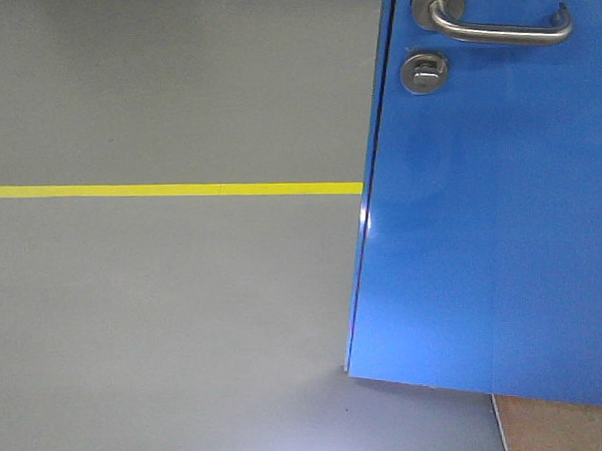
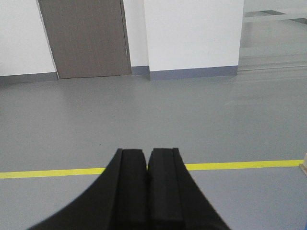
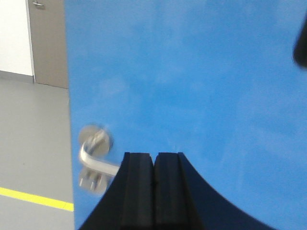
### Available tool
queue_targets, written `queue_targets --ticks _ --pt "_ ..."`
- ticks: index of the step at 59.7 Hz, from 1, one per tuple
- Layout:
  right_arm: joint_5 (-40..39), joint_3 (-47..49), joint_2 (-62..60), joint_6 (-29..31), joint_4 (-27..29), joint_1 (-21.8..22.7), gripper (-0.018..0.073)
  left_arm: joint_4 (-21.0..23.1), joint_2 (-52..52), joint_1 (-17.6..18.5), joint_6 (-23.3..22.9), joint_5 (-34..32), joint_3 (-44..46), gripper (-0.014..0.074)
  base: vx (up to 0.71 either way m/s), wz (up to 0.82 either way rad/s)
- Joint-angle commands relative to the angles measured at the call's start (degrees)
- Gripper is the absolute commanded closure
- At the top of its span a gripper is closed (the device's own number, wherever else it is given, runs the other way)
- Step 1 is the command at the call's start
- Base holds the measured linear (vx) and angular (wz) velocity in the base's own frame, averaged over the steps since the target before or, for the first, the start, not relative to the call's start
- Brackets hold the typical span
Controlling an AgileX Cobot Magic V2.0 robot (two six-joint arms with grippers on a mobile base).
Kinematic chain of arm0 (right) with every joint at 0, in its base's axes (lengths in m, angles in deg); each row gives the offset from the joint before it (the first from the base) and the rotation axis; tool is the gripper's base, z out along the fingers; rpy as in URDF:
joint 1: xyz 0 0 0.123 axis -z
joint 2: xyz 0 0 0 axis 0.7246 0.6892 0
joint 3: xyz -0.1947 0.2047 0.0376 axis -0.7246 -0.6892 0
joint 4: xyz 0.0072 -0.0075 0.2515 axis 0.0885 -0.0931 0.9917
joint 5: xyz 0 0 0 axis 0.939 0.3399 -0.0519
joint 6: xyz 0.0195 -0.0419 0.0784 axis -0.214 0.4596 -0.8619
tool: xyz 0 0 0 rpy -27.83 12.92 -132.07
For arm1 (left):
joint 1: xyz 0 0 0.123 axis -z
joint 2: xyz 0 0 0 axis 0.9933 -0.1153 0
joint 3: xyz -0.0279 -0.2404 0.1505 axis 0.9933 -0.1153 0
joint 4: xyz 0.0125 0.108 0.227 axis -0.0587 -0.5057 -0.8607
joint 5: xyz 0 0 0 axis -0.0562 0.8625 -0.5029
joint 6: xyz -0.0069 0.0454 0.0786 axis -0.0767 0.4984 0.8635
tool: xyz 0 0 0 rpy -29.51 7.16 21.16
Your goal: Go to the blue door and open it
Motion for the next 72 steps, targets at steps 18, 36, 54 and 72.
queue_targets --ticks 18,36,54,72 --pt "-5.5 -34.62 -37.43 0.07 1.07 0.42 0.0567 0.0 0.79 0.44 -0.18 -4.81 -0.34 0.0526 0.0 0.0" --pt "-17.89 -49.49 -41.16 -2.57 5.39 0.36 0.0567 0.0 0.79 0.44 -0.18 -4.81 -0.34 0.0526 0.0 0.0" --pt "-15.6 -49.49 -41.16 -2.99 5.61 6.34 0.0567 0.0 0.79 0.44 -0.18 -4.81 -0.34 0.0526 0.0 0.0" --pt "-15.54 -49.49 -41.16 -2.99 5.56 6.69 0.0567 0.0 0.79 0.44 -0.18 -4.81 -0.34 0.0526 0.0 0.0"
